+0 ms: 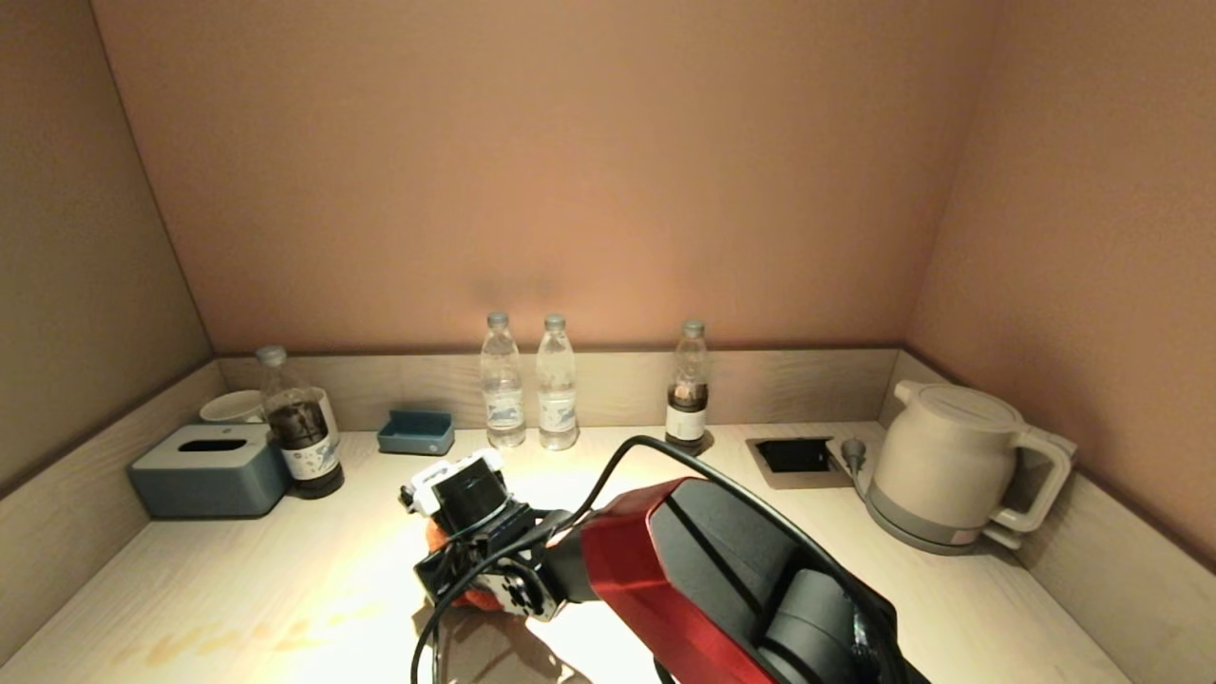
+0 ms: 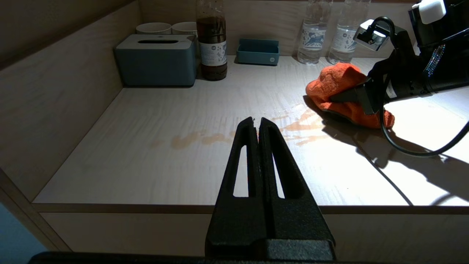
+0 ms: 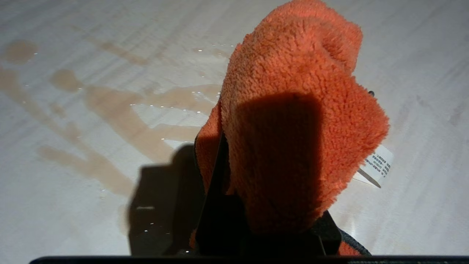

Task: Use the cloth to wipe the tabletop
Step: Sweep the stains on the table

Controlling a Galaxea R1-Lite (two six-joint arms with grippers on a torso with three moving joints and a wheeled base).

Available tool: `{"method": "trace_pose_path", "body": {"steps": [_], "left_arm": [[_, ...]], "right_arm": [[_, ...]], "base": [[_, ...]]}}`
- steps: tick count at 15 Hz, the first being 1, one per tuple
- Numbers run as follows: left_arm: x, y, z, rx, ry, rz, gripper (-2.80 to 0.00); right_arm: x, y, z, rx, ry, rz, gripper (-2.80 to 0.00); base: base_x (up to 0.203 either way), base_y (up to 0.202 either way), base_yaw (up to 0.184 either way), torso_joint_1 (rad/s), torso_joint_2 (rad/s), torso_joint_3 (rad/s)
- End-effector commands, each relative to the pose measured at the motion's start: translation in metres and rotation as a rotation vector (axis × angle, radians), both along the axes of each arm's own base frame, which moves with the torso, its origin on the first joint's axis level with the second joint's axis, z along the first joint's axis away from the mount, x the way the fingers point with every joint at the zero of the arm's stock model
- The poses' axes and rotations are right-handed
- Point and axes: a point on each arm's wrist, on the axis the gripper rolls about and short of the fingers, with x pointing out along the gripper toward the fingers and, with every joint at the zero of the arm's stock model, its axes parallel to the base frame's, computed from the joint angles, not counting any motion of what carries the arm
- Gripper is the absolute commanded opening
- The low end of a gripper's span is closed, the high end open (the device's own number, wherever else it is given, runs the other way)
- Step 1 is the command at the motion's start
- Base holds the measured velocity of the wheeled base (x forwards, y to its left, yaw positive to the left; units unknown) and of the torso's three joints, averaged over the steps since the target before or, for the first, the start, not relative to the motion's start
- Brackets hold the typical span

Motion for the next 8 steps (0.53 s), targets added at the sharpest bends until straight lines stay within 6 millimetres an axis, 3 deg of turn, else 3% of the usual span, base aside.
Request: {"method": "trace_pose_path", "body": {"steps": [1, 8], "left_arm": [[0.000, 0.000, 0.000, 0.000, 0.000, 0.000, -2.80], [0.000, 0.000, 0.000, 0.000, 0.000, 0.000, -2.80]], "right_arm": [[-0.012, 0.008, 0.006, 0.017, 0.005, 0.016, -2.80], [-0.046, 0.024, 0.012, 0.032, 0.060, 0.049, -2.80]], "base": [[0.000, 0.000, 0.000, 0.000, 0.00, 0.000], [0.000, 0.000, 0.000, 0.000, 0.00, 0.000]]}}
